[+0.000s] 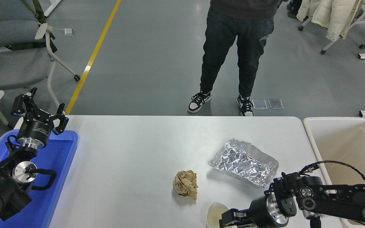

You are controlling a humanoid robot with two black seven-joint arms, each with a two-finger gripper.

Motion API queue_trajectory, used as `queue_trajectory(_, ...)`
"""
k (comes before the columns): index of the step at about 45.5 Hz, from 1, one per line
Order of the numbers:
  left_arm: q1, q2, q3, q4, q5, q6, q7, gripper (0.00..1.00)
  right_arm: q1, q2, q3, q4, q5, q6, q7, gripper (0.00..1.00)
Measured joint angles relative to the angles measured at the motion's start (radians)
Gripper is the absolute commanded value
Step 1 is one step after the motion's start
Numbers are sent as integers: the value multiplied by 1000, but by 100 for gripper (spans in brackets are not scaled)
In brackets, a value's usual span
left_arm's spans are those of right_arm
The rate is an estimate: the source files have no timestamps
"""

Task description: Clean the table surface

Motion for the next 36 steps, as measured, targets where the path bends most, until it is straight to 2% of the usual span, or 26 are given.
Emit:
queue_trajectory(19,0,0,0,0,0,0,0,100,3,-24,12,0,-58,31,82,0)
queue_trajectory(36,0,0,0,0,0,0,0,100,13,-72,36,25,-59,35,106,0)
